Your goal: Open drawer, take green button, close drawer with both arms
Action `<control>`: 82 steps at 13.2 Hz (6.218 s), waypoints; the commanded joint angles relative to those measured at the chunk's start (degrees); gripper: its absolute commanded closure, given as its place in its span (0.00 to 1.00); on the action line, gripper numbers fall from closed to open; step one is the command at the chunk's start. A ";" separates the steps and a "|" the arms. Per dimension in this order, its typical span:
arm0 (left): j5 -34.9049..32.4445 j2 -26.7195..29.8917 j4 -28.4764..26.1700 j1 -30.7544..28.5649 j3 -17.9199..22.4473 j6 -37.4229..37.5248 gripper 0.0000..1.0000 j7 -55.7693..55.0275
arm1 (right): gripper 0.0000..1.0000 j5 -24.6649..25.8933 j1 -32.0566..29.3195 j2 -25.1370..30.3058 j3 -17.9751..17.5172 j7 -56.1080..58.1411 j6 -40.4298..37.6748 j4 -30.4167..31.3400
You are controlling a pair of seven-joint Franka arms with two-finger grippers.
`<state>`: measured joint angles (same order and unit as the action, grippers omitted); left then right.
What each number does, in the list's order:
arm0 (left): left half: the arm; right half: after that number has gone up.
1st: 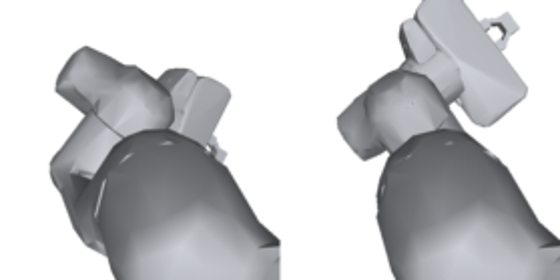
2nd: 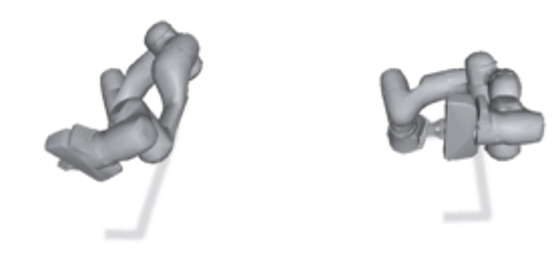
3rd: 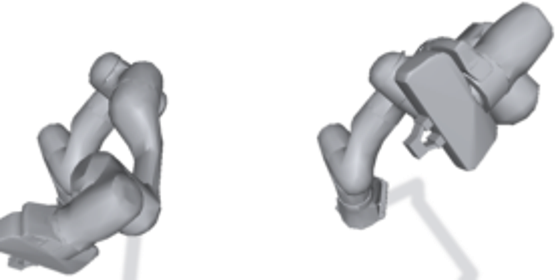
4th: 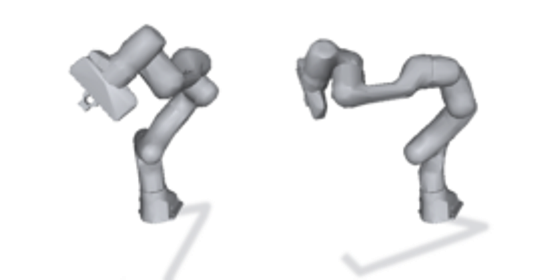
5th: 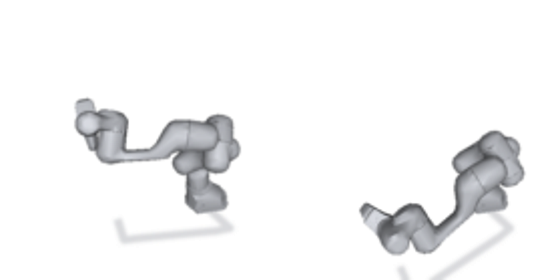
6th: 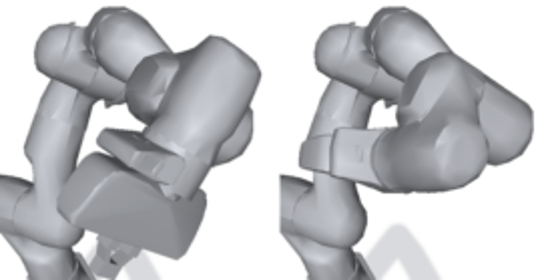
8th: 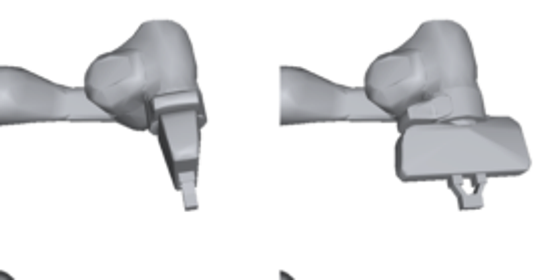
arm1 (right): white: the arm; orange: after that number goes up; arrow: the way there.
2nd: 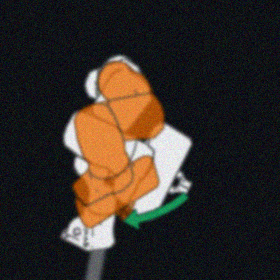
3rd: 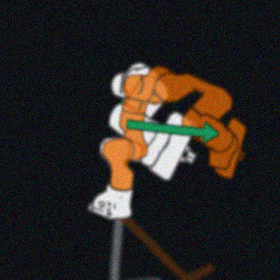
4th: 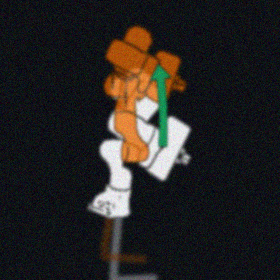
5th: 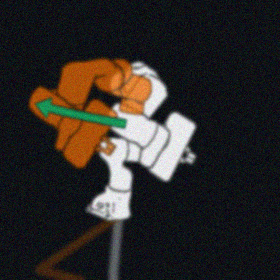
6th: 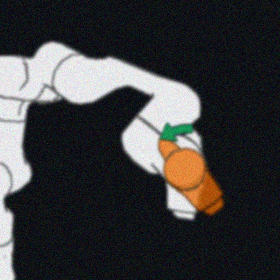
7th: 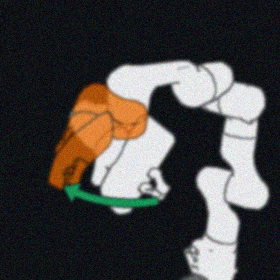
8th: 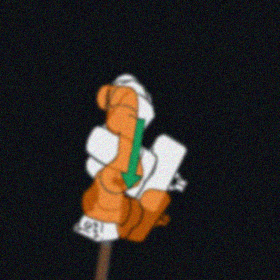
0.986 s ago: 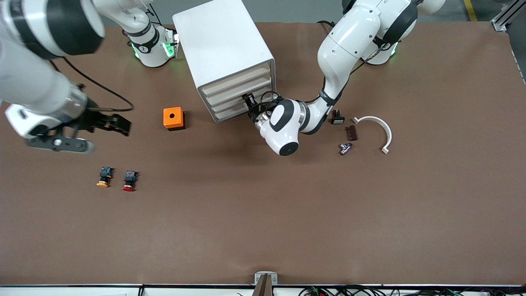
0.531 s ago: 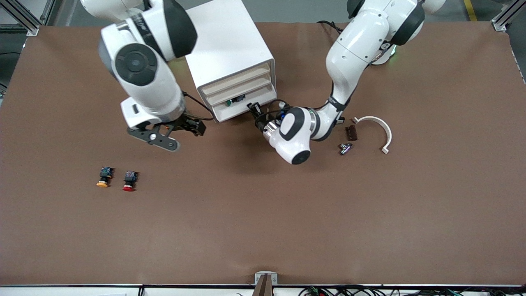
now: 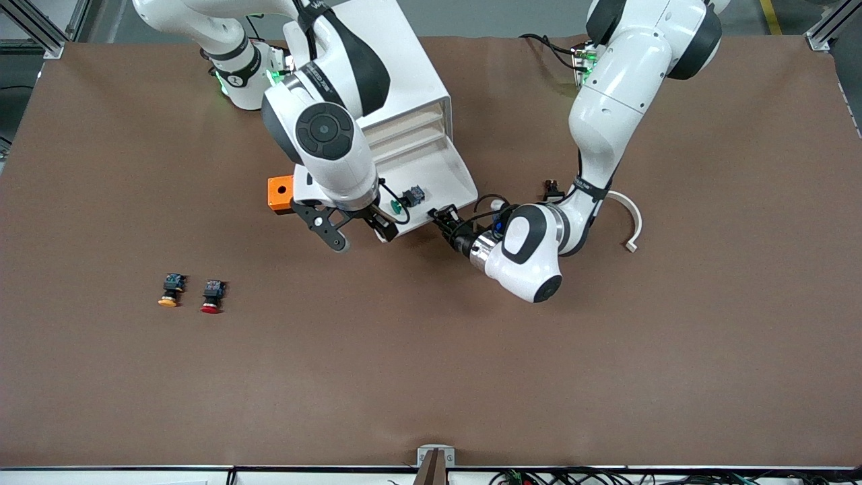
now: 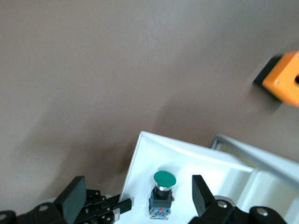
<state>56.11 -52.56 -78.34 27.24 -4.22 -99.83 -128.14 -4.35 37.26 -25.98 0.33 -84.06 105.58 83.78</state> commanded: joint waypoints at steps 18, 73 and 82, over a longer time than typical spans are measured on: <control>-18.49 5.27 5.83 -8.87 12.46 0.42 0.00 8.51 | 0.00 -1.19 8.35 -7.77 0.64 -14.20 8.42 6.13; -46.70 19.95 -24.49 17.93 -7.82 -30.34 0.00 57.13 | 0.82 13.39 -26.01 -10.15 1.43 64.02 23.09 16.32; -46.70 19.69 -24.67 18.90 -8.70 -30.07 0.00 53.09 | 0.00 13.05 -25.13 -6.38 0.90 62.79 20.82 15.80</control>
<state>9.57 -33.25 -102.28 45.33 -12.62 -129.35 -73.46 7.31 11.97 -36.07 1.75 -19.77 128.17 98.53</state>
